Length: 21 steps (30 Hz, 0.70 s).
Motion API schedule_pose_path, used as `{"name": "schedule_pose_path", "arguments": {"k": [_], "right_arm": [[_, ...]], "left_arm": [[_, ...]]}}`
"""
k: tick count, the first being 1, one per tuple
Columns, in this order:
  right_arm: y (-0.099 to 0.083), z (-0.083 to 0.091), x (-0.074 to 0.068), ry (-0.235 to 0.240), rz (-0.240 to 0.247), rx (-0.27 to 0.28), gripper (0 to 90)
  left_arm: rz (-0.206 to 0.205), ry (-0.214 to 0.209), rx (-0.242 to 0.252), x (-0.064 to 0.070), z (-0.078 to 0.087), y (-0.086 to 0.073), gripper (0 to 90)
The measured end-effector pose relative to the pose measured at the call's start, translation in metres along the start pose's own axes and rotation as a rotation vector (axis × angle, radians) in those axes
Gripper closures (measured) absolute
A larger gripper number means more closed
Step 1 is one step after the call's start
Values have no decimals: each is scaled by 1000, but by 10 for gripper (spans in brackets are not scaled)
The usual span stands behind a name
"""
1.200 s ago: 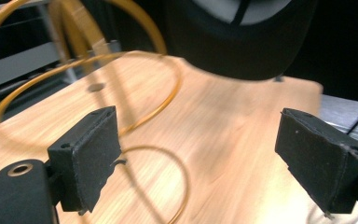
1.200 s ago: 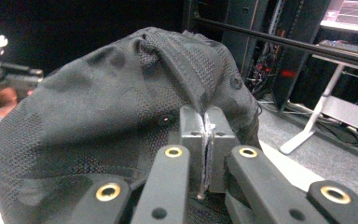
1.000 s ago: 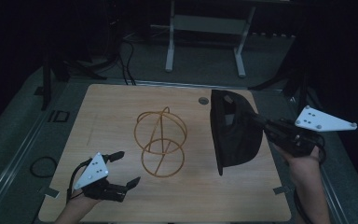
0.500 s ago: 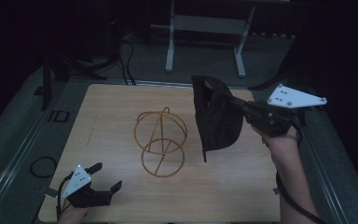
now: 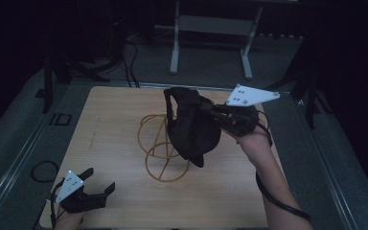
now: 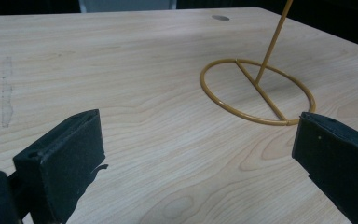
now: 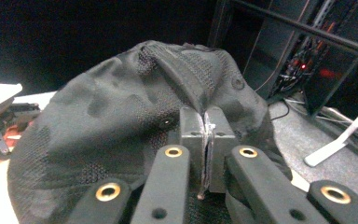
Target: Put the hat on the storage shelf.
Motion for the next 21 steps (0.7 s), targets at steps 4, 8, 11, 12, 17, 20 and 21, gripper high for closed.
{"name": "schedule_pose_path", "arguments": {"k": [4, 8, 11, 12, 17, 20, 21], "right_arm": [[-5, -10, -4, 14, 4, -29, 884], [-13, -20, -8, 32, -4, -57, 885], [-17, -26, -10, 43, -12, -68, 884], [-19, -28, -12, 46, -11, -72, 884], [-27, -41, -19, 73, -18, -100, 884], [-34, -49, -24, 89, -30, -109, 884], [-34, -49, -24, 89, -30, -109, 884]], "left_arm": [[-7, -11, -27, 2, -2, -5, 27], [-11, -12, -29, 3, -3, -7, 27], [-7, -11, -28, 3, -3, -7, 27], [-6, -10, -27, 2, -3, -8, 27], [-3, -12, -31, 2, -4, -10, 27], [-9, -9, -31, 2, -3, -10, 27], [-9, -8, -30, 2, -3, -10, 27]]}}
Point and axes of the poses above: each handheld gripper's, and its own axes: z roughly backward along the jaws, y roughly out of its top, x roughly to its right, the point moved 5 cm from there along -z, roughly forward along the jaws, and after that the axes turned 15 degrees about x, right-handed, at the moved point
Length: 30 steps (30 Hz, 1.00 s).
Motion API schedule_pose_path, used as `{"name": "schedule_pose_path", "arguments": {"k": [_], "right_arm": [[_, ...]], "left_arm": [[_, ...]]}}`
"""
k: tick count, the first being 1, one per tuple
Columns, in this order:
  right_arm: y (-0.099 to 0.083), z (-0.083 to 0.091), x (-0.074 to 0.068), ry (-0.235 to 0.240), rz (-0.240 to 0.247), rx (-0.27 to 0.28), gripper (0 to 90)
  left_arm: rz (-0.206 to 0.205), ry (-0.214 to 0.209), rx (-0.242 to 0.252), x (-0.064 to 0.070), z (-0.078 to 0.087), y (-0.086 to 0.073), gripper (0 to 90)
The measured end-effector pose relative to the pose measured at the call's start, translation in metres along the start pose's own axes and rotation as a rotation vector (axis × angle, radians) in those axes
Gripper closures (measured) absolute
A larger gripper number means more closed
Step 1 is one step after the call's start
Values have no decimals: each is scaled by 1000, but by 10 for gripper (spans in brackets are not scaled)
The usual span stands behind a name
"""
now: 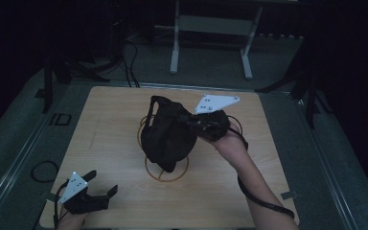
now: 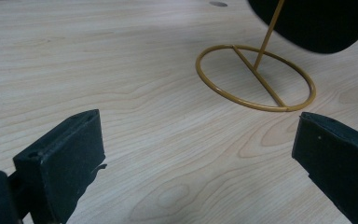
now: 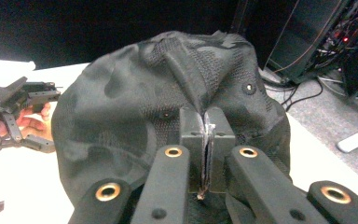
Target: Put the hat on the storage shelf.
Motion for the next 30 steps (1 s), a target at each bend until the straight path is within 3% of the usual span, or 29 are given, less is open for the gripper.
{"name": "schedule_pose_path", "arguments": {"k": [9, 15, 22, 26, 30], "right_arm": [[-7, -8, -2, 6, -19, 0, 870], [-7, -10, -3, 37, -32, 2, 780], [-7, -13, -5, 37, -29, 11, 676], [-4, -13, -8, 27, -12, 19, 572], [-1, -9, -6, 19, -16, 23, 544]], "left_arm": [[2, -1, -2, 0, 0, -2, 27], [5, -1, 1, 0, 0, -2, 27], [7, 3, 11, 0, 1, -1, 27], [10, 3, 13, 0, 1, -1, 28], [15, 4, 14, 0, 1, -1, 27]]}}
Point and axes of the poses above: each handheld gripper's, and its own axes: z roughly backward along the jaws, y roughly out of its top, x roughly to its right, the point moved 5 cm from there along -z, roughly forward along the jaws, and after that the axes turned 15 degrees about x, right-handed, at the moved point
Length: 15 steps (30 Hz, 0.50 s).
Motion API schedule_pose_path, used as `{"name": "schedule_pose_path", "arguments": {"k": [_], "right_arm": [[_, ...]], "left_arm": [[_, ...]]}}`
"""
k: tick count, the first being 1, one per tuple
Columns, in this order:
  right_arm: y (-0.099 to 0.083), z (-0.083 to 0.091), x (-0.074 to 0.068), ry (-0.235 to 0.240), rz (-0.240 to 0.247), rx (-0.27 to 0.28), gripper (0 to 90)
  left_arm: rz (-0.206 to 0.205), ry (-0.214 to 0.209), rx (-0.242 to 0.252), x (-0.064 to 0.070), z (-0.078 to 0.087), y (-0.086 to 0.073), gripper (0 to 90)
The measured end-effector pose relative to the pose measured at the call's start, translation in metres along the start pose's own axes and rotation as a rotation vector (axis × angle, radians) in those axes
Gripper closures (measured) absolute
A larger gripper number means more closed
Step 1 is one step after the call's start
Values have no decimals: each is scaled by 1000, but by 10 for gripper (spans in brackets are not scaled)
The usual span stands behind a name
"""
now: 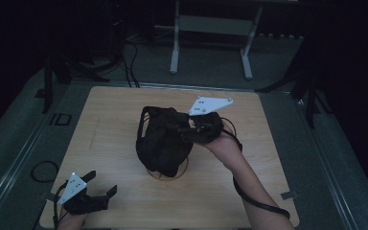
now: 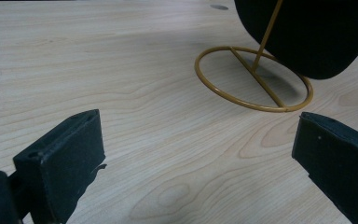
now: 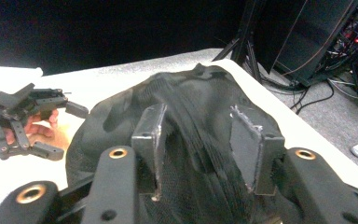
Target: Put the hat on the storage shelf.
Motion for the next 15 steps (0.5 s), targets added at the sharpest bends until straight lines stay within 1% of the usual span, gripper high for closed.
{"name": "schedule_pose_path", "arguments": {"k": [3, 7, 8, 10, 13, 15], "right_arm": [[1, 3, 2, -10, -7, 2, 513], [2, 7, 4, -12, -14, 9, 450], [2, 8, 5, -17, -12, 7, 422], [2, 9, 6, -28, -12, 11, 402], [1, 14, 6, -14, -21, 3, 375], [-1, 17, 6, -15, -12, 2, 364]], "left_arm": [[3, -1, 2, 0, 0, 0, 28], [6, -2, 1, 0, -1, 0, 28], [6, -2, 1, 0, -1, -1, 28], [4, -6, -3, 1, -1, -2, 28], [3, -8, -3, 1, -1, -2, 28], [4, -6, 0, 0, -1, -1, 28]]}}
Point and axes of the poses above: each handheld gripper's, and its own axes: z roughly backward along the jaws, y roughly out of its top, x roughly to its right, the point moved 5 cm from there along -z, roughly forward along the jaws, and after that the axes turned 15 degrees about x, right-handed, at the moved point
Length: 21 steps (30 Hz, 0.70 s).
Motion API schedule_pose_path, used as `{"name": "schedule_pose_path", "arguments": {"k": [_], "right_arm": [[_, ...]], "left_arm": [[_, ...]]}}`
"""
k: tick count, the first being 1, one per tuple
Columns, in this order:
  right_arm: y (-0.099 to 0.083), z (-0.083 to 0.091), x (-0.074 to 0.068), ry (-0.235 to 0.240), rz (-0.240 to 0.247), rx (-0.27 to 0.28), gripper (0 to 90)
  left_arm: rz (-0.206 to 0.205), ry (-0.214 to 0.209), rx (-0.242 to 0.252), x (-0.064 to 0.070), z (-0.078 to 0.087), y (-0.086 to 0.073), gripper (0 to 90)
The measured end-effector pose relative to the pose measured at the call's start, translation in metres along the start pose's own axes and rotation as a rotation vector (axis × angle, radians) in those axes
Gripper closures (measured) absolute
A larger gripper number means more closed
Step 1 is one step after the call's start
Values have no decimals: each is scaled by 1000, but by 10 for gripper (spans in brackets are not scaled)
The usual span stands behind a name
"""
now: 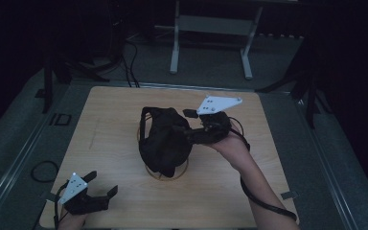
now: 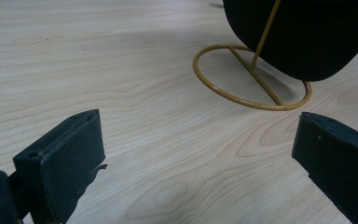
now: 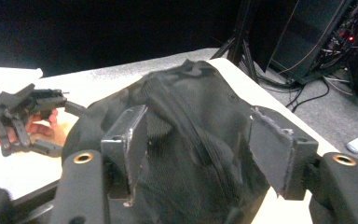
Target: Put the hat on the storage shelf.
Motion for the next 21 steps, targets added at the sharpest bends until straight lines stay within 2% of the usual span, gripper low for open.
{"name": "schedule_pose_path", "arguments": {"k": [4, 6, 9, 13, 16, 21], "right_arm": [[-5, 8, 3, 11, -26, 7, 257], [-9, 10, 4, 18, -25, 3, 134], [-12, 15, 8, 16, -60, 25, 134], [-19, 21, 11, 20, -68, 24, 128], [-26, 25, 14, 13, -56, 17, 130], [-44, 32, 20, -13, -61, -6, 129]], "left_arm": [[3, 1, 0, -1, 0, 0, 28], [3, 1, 0, -1, 0, 0, 28], [3, 0, 0, -1, 0, 0, 28], [3, 1, 1, -1, 0, 0, 28], [4, -1, 3, -1, 0, 0, 28], [1, -3, 0, -1, 0, 0, 28]]}}
Point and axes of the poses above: each handheld gripper's, and its own axes: z roughly backward along the jaws, y roughly out of its top, x roughly to its right, the point moved 5 cm from there along -z, roughly forward along the jaws, and after that the axes turned 15 degrees about x, right-handed, at the moved point
